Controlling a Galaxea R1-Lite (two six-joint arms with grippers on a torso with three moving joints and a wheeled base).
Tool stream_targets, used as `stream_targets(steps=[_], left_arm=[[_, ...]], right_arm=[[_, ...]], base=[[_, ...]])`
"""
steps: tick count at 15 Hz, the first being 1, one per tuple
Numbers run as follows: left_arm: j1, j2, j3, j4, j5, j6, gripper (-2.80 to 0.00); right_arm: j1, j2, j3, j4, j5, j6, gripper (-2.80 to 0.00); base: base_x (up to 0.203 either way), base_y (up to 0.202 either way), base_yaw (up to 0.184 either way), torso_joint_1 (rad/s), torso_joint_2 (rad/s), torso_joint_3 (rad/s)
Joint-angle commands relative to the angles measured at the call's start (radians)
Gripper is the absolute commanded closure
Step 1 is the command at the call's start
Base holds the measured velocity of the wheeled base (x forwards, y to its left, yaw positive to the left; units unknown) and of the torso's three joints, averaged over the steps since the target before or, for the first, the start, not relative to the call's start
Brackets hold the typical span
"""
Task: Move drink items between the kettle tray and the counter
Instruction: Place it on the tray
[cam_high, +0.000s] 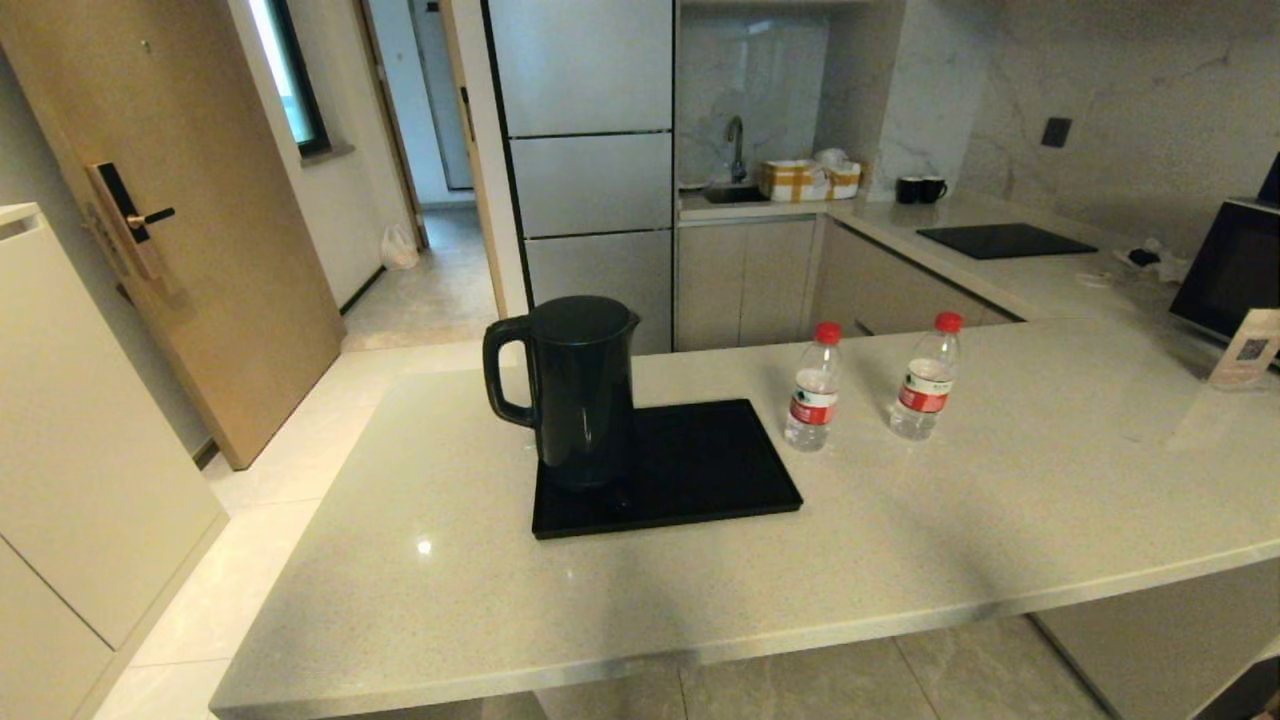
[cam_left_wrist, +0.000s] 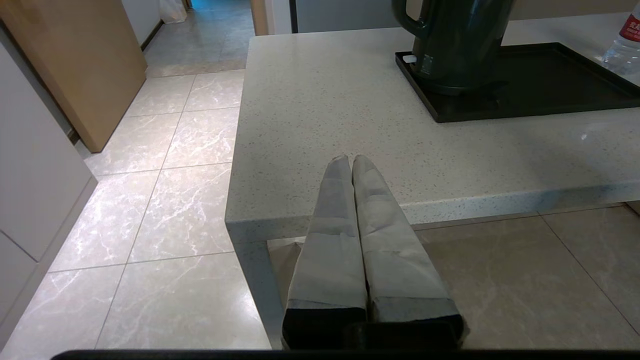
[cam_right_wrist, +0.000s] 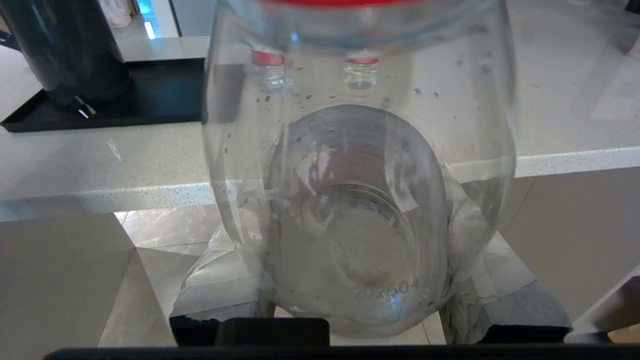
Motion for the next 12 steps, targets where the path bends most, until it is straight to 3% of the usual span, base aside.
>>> stream_targets(steps=[1, 5, 9, 12], left_arm=[[0.0, -0.001, 0.0, 0.0, 0.0, 0.0, 0.0], [0.0, -0.001, 0.0, 0.0, 0.0, 0.0, 0.0], [0.0, -0.002, 0.0, 0.0, 0.0, 0.001, 0.0], [0.0, 0.0, 0.0, 0.0, 0.0, 0.001, 0.0]], right_arm=[[0.001, 0.002, -0.002, 0.008, 0.0, 0.001, 0.0], [0.001, 0.01, -0.05, 0.045, -0.008, 0.041, 0.0], [0.011, 0.242, -0.306, 0.145, 0.036, 0.265, 0.0], [0.026, 0.467, -0.431, 0.215, 0.082, 0.264, 0.0]], base=[[0.0, 0.0, 0.0, 0.0, 0.0, 0.0], [0.0, 0.0, 0.0, 0.0, 0.0, 0.0], [0.0, 0.0, 0.0, 0.0, 0.0, 0.0], [0.0, 0.0, 0.0, 0.0, 0.0, 0.0]])
